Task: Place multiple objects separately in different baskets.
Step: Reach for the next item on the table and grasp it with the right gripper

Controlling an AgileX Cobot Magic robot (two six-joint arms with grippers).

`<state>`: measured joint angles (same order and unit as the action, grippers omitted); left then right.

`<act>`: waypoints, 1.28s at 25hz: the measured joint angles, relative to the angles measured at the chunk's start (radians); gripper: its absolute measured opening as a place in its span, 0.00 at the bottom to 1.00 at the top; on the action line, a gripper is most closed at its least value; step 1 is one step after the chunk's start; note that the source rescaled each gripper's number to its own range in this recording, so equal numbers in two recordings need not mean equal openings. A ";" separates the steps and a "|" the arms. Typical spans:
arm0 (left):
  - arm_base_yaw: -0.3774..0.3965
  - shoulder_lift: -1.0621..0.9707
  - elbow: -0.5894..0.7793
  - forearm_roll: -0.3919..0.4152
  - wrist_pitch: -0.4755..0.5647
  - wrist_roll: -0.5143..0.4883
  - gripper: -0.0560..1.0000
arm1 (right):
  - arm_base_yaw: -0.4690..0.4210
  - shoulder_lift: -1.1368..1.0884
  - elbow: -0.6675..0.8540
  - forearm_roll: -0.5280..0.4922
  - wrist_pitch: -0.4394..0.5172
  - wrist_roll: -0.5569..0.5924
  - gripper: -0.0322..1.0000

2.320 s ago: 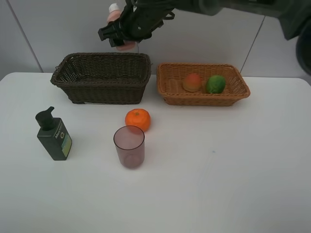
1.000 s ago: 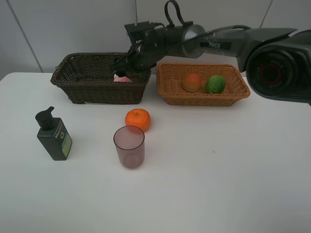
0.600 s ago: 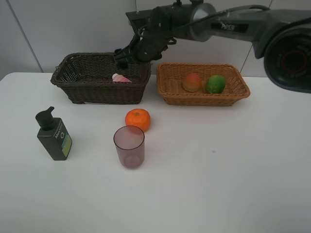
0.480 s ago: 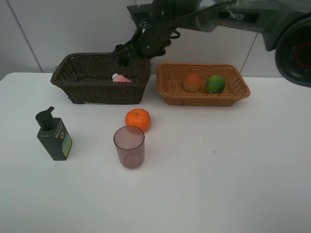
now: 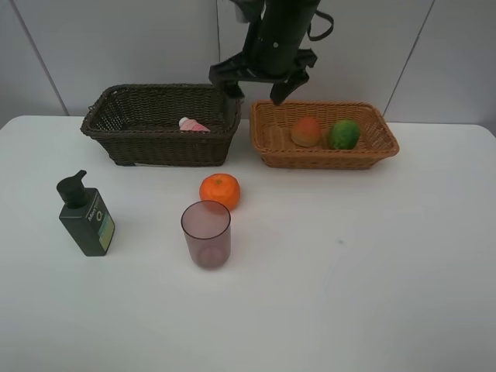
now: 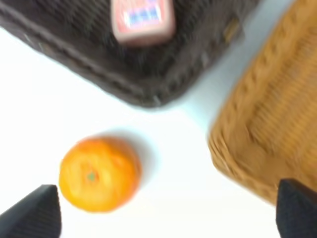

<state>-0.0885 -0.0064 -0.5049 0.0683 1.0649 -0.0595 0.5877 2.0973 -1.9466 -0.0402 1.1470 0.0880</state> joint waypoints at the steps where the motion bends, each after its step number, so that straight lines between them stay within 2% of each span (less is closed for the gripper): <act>1: 0.000 0.000 0.000 0.000 0.000 0.000 0.96 | -0.009 -0.030 0.045 -0.010 -0.004 0.010 0.85; 5: 0.000 0.000 0.000 0.000 0.000 0.000 0.96 | -0.030 -0.137 0.213 -0.032 -0.047 0.056 0.85; 10: 0.000 0.000 0.000 0.000 0.000 0.000 0.96 | -0.014 -0.165 0.317 -0.034 -0.084 0.117 0.85; 14: 0.000 0.000 0.000 0.000 0.000 0.000 0.96 | 0.041 -0.153 0.329 -0.037 -0.122 0.187 0.85; 21: 0.000 0.000 0.000 0.000 0.000 0.000 0.96 | 0.112 -0.065 0.329 -0.085 -0.256 0.399 0.85; 27: 0.000 0.000 0.000 0.000 0.000 0.000 0.96 | 0.142 -0.007 0.329 -0.125 -0.326 0.492 0.85; 32: 0.000 0.000 0.000 0.000 0.000 0.000 0.96 | 0.144 0.024 0.329 -0.179 -0.389 0.565 0.96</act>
<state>-0.0885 -0.0064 -0.5049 0.0683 1.0649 -0.0595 0.7316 2.1210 -1.6174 -0.2189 0.7575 0.6528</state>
